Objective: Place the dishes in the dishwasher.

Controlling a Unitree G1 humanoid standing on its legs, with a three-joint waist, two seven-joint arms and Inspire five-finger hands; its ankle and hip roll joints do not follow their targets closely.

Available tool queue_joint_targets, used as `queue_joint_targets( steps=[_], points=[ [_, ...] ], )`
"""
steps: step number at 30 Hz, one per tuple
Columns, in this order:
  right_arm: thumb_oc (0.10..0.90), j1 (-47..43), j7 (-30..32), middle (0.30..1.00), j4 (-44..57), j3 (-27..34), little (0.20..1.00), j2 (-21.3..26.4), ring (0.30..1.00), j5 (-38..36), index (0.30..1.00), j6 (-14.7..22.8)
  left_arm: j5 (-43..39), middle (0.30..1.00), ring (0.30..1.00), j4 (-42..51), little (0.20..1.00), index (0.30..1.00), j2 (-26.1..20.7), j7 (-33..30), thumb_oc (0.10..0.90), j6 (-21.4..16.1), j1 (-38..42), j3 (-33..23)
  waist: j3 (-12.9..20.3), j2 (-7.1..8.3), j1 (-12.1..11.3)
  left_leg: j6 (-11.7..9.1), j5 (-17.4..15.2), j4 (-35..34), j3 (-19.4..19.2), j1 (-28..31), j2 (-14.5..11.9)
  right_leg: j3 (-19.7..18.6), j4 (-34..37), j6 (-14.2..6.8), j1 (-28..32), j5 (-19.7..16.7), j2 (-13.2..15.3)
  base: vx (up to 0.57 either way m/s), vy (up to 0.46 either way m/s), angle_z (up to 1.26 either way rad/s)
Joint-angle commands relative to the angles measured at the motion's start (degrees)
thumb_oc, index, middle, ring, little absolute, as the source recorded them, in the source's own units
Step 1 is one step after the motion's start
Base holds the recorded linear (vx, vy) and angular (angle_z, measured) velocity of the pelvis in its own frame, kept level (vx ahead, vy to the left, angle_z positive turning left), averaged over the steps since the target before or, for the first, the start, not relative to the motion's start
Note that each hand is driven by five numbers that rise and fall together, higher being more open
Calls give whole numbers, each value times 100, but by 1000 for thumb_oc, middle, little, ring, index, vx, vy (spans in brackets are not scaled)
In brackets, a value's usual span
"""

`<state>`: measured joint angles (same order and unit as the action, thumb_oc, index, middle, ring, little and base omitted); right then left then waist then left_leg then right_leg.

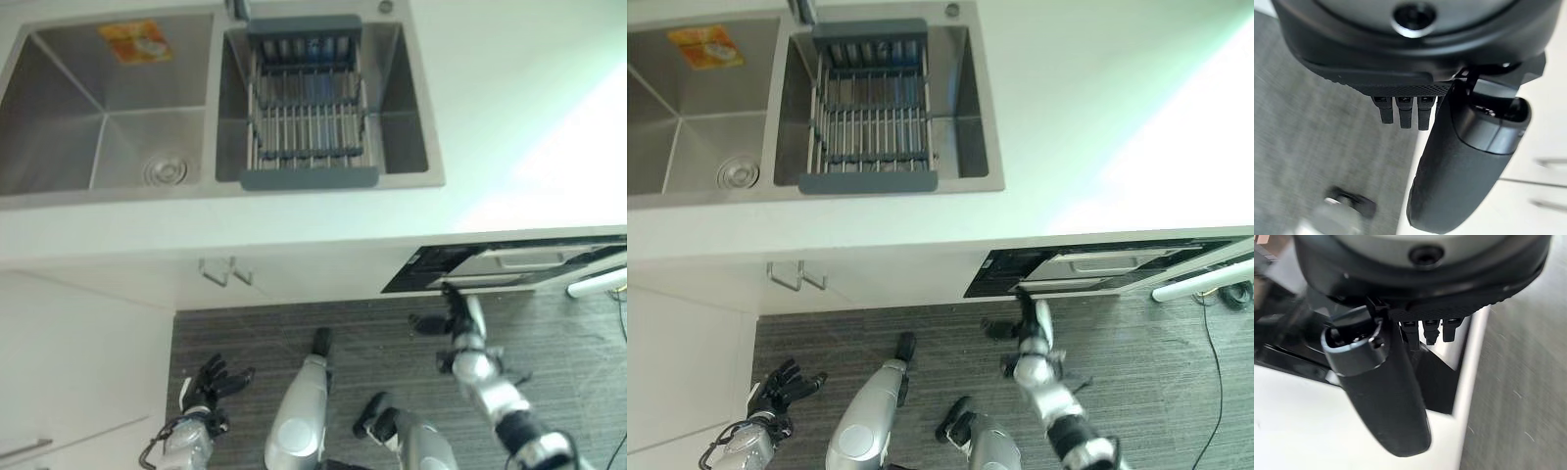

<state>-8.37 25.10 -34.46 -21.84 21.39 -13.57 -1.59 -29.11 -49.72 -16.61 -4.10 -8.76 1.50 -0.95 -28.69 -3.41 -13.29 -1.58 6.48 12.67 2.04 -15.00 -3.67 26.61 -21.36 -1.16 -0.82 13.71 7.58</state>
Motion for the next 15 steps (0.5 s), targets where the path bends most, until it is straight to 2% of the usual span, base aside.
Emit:
queue_joint_targets(
  steps=[1,3,6,8,9,10,13,15],
  points=[
    [800,-425,-41,900,-115,256,900,451,900,402,900,603,-719,900,900,155,900,900,10,615,800,-206,-516,1,697,9,-63,-107,-877,452,-110,-276,-43,-328,417,-186,412,-40,4,-12,27,-22],
    [800,-112,-123,900,-224,326,900,387,900,502,900,533,-690,900,900,294,900,900,70,772,800,-167,-618,-34,881,30,39,-102,-921,452,-142,-178,-33,-385,417,-218,415,-62,47,-12,5,-32],
    [800,316,-381,900,-594,532,900,348,900,533,900,573,-620,900,900,389,900,900,103,1042,800,100,-700,-30,1142,44,231,-80,-1044,452,-240,15,-49,-460,417,-217,432,-60,53,-1,-10,-23],
    [800,499,-552,900,-1030,640,900,276,900,667,900,751,-486,900,900,330,900,900,74,1286,800,410,-626,78,1277,34,398,-73,-1136,452,-324,163,-58,-541,417,-224,412,-71,39,-29,-11,-17],
    [800,566,-686,900,-1290,710,900,229,900,607,900,811,-359,900,900,235,900,900,85,1537,800,761,-551,169,1348,30,499,-70,-1194,452,-378,245,-63,-596,417,-237,363,-94,45,-60,-19,-18],
    [800,591,-772,900,-1397,746,900,202,900,568,900,833,-323,900,900,163,900,900,109,1645,800,953,-513,221,1380,31,550,-69,-1222,452,-406,284,-64,-629,417,-246,333,-104,52,-72,-21,-25],
    [800,676,-1148,900,-1634,931,900,61,900,-177,900,897,-1239,900,900,-84,900,900,310,1995,800,1864,-449,282,1457,24,684,-76,-1293,452,-494,377,-68,-716,417,-272,251,-141,86,-62,-16,-21],
    [800,728,-1864,900,-1923,1218,900,-220,900,-1808,900,841,-1434,900,900,-367,900,900,493,2131,800,2300,-418,248,1530,18,781,-83,-1349,452,-571,446,-74,-770,417,-291,198,-158,114,-38,-30,-23]
  ],
)
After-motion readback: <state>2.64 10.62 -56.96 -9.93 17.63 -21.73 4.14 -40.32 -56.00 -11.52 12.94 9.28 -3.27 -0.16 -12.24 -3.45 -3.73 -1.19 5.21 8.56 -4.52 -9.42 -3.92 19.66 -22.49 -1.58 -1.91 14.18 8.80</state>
